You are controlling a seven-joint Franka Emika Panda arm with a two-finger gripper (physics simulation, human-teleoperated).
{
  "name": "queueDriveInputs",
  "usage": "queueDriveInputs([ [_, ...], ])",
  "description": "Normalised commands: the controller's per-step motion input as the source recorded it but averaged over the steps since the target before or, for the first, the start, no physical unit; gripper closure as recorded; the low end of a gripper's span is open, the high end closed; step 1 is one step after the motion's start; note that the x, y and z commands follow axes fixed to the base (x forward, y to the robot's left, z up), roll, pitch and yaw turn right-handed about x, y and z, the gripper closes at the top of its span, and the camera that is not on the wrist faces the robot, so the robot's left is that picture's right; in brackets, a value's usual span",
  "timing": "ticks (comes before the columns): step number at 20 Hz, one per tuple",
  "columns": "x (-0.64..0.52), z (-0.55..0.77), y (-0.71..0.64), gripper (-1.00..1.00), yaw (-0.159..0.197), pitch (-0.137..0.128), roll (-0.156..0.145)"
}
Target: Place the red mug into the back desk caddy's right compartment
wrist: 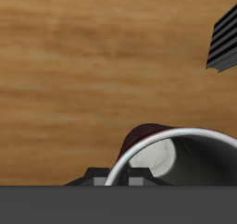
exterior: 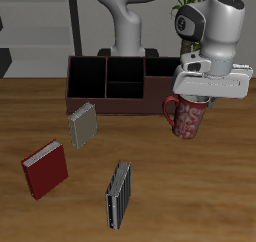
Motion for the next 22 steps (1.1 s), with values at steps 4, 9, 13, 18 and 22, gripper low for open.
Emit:
queueDriveInputs([
  [4,-0.39,0.46,-0.17,1.0,0.005,-0.04,0.009],
  [9,-0.45,0.4,-0.13,1.0,-0.008,-0.038,-0.008],
  [13,-0.52,0.45,-0.12,1.0,0.017,-0.067,0.02],
  [18,-0.4,0.29,-0.21,1.0,0.004,-0.046,-0.003],
  [22,-0.44,0.19,-0.19,1.0,-0.011,-0.037,-0.017],
])
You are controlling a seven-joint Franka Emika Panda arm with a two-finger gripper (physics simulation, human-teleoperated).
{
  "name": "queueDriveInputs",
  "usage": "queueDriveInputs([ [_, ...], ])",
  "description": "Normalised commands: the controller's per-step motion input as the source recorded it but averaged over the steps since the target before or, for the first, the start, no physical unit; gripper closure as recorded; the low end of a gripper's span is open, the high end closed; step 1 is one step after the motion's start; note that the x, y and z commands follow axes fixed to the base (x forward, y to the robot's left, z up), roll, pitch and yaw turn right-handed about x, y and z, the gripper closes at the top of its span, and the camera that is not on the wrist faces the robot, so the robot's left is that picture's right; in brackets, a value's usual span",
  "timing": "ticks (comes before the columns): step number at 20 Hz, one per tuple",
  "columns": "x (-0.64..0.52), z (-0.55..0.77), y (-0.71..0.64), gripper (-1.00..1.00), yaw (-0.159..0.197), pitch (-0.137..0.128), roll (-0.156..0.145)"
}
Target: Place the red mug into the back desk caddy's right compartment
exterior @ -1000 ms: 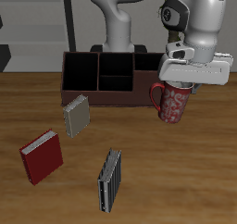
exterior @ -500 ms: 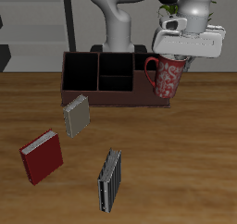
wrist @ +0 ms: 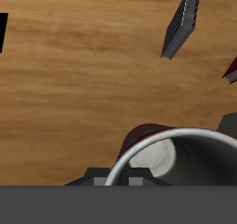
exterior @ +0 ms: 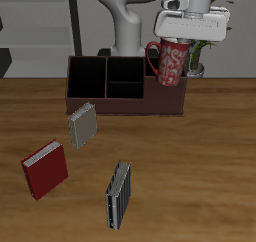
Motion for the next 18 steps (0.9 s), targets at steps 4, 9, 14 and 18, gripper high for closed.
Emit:
queueDriveInputs([
  [4,-0.3,0.0,-0.04,1.0,-0.005,0.015,0.001],
  [9,-0.46,0.07,0.05,1.0,-0.012,-0.012,-0.007],
  [14,-0.53,0.12,0.07,1.0,0.002,-0.033,0.029],
  [18,-0.4,0.08,0.05,1.0,-0.01,-0.004,-0.007],
])
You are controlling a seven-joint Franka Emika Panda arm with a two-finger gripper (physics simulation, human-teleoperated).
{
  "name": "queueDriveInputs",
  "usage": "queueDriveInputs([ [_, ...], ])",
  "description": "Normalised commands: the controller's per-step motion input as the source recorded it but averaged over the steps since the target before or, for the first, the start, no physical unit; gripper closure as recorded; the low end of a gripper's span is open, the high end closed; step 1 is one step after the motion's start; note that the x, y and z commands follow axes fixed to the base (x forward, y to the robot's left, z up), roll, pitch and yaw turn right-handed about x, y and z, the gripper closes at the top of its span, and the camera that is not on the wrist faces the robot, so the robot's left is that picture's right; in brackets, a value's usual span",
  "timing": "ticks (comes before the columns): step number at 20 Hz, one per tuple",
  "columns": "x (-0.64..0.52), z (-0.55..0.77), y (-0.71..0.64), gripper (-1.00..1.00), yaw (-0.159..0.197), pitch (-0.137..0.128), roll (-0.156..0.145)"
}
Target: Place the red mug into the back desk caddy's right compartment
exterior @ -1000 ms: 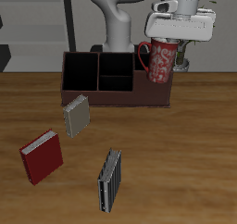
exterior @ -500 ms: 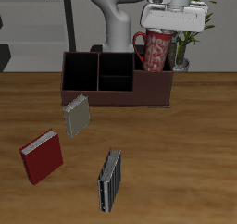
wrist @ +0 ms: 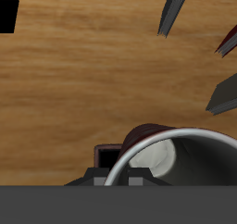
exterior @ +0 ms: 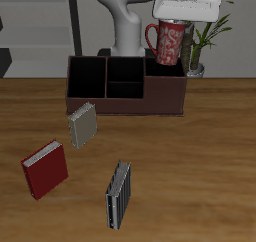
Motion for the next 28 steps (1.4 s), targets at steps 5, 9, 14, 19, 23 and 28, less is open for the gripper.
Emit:
queueDriveInputs([
  [5,-0.33,-0.04,0.13,1.0,-0.013,0.033,0.043],
  [9,-0.33,0.02,0.06,1.0,0.009,-0.024,0.014],
  [14,-0.07,0.02,-0.07,1.0,-0.004,-0.021,-0.016],
  [19,0.04,-0.06,-0.13,1.0,-0.039,0.011,-0.048],
  [23,0.08,-0.14,-0.02,1.0,-0.041,0.039,-0.016],
  [28,0.05,-0.14,0.07,1.0,-0.022,0.033,0.008],
])
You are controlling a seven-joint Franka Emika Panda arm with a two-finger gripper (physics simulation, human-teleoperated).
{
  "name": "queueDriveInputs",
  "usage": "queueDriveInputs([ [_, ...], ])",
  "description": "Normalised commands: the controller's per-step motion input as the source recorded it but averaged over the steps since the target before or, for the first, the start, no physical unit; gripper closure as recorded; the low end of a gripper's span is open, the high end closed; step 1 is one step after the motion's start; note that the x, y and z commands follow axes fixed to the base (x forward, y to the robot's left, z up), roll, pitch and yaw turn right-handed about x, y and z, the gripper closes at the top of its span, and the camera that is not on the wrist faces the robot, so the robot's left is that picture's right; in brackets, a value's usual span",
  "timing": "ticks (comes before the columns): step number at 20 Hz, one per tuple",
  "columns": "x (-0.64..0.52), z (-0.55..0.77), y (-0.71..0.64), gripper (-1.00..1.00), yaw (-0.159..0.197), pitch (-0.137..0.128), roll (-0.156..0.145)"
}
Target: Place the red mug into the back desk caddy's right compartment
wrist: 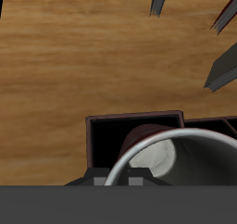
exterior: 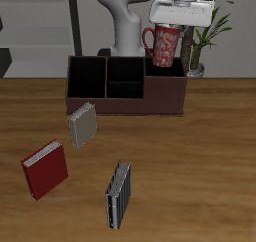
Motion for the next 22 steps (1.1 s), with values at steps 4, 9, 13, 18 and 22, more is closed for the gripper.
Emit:
queueDriveInputs([
  [4,0.0,-0.15,0.11,1.0,-0.027,0.038,0.011],
  [9,0.04,-0.13,0.09,1.0,-0.007,0.018,0.031],
  [13,0.08,-0.13,-0.03,1.0,-0.029,0.017,0.004],
  [18,0.06,-0.19,0.01,1.0,-0.019,0.01,0.0],
  [22,0.09,-0.18,0.02,1.0,-0.034,0.021,0.007],
])
